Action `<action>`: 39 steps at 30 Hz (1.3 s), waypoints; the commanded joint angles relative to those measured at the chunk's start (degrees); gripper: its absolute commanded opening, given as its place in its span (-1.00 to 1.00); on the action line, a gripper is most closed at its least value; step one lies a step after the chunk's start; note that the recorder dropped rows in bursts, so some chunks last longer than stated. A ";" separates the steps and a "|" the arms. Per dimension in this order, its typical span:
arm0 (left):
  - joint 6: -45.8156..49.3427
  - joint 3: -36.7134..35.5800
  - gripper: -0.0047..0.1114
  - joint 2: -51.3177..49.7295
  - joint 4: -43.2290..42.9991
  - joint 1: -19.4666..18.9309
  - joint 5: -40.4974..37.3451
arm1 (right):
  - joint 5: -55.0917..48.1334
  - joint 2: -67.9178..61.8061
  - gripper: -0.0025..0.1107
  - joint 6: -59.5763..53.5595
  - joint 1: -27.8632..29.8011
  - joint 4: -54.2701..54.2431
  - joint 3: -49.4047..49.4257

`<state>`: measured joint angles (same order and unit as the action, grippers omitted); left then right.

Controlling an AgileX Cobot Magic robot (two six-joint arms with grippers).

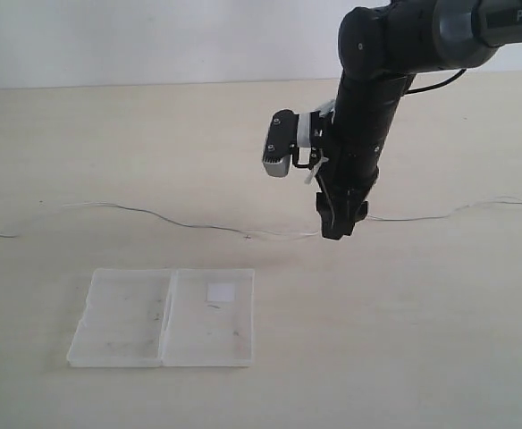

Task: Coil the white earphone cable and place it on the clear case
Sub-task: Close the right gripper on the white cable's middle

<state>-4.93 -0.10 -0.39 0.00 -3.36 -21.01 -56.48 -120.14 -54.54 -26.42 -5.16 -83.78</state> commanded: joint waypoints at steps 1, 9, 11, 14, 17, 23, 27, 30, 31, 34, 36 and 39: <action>0.16 0.10 -0.92 0.39 0.00 -0.09 0.73 | 3.90 -0.06 0.00 -2.35 0.08 -0.54 0.05; 0.16 0.10 -0.92 0.39 0.00 -0.09 0.73 | 5.92 -1.69 0.00 -7.26 0.08 -6.91 0.05; 0.16 0.10 -0.92 0.39 0.00 -0.09 0.73 | 7.38 -2.10 0.00 -7.26 0.08 -6.91 0.05; 0.16 0.10 -0.92 0.39 0.00 -0.09 0.73 | 7.48 -2.61 0.00 -8.20 0.08 -6.94 0.05; 0.16 0.10 -0.92 0.39 0.00 -0.09 0.73 | 5.20 -2.74 0.00 -9.39 0.08 -7.04 0.05; 0.16 0.10 -0.92 0.39 0.00 -0.09 0.73 | 4.82 -2.88 0.00 -9.83 -0.33 -8.26 0.05; 0.16 0.10 -0.92 0.39 0.00 -0.09 0.73 | 5.42 -3.73 0.00 -9.83 -1.14 -6.21 0.05; 0.16 0.10 -0.92 0.39 0.00 -0.09 0.73 | 5.90 -4.42 0.00 -9.83 -1.83 -5.02 0.05; 0.16 0.10 -0.92 0.39 0.00 -0.09 0.73 | 6.03 -4.59 0.00 -9.83 -2.16 -4.81 0.05; 0.16 0.10 -0.92 0.39 0.00 -0.09 0.73 | 6.31 -4.68 0.00 -9.83 -2.94 -3.08 0.05; 0.16 0.10 -0.92 0.39 0.00 -0.09 0.73 | 6.91 -4.68 0.00 -9.83 -3.21 -0.87 0.05; 0.16 0.10 -0.92 0.39 0.00 -0.09 0.73 | 6.91 -4.68 -0.01 -9.18 -3.22 1.21 0.05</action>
<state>-4.93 -0.10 -0.39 0.00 -3.36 -21.01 -50.21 -124.97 -63.81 -29.54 -6.20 -83.78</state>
